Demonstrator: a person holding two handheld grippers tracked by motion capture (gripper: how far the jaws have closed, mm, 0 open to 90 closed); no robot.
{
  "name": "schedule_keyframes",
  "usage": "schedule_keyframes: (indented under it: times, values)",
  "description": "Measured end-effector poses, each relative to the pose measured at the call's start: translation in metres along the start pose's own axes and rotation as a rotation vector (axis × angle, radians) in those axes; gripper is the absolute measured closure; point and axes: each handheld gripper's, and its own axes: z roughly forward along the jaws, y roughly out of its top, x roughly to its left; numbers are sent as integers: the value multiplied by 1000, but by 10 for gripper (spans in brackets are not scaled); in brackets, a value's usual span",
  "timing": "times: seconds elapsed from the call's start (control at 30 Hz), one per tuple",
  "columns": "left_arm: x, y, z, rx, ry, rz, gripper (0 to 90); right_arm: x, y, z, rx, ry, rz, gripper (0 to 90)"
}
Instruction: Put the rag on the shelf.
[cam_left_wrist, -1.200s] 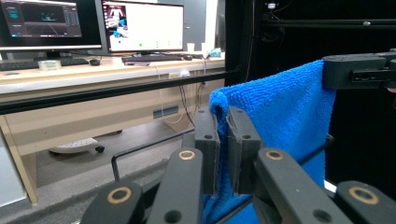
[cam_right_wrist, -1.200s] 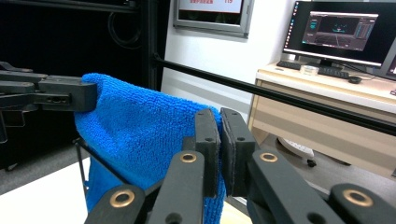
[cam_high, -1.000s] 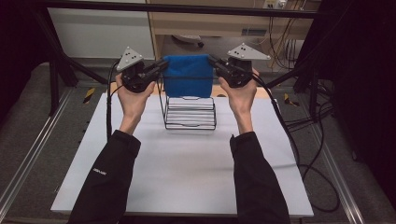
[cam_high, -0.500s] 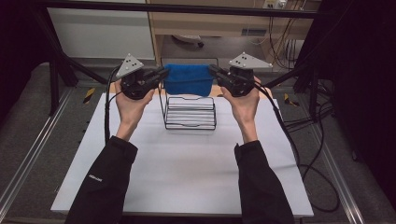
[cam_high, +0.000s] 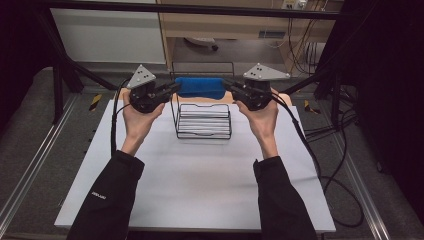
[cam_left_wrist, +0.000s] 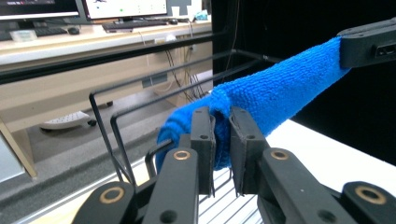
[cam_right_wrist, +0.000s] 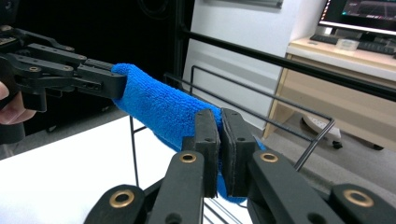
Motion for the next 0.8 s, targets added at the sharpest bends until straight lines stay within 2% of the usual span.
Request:
schedule_keyframes:
  times: [0.17,0.27,0.4,0.63,0.7,0.8]
  values:
    - [1,-2,-3,22,-12,-2,779,0,-4,0,16,9,-1,865]
    - [1,2,-9,32,-18,-20,719,1,-7,2,32,8,-11,864]
    - [1,12,-19,25,-28,-33,660,2,-9,3,43,10,-23,863]
    - [0,28,-26,-6,-51,-48,668,2,-14,4,62,22,-26,859]
    - [-1,28,-24,12,-62,-54,684,2,-16,4,69,24,-32,855]
    - [-5,21,-14,83,-78,-44,748,2,-18,5,73,32,-30,848]
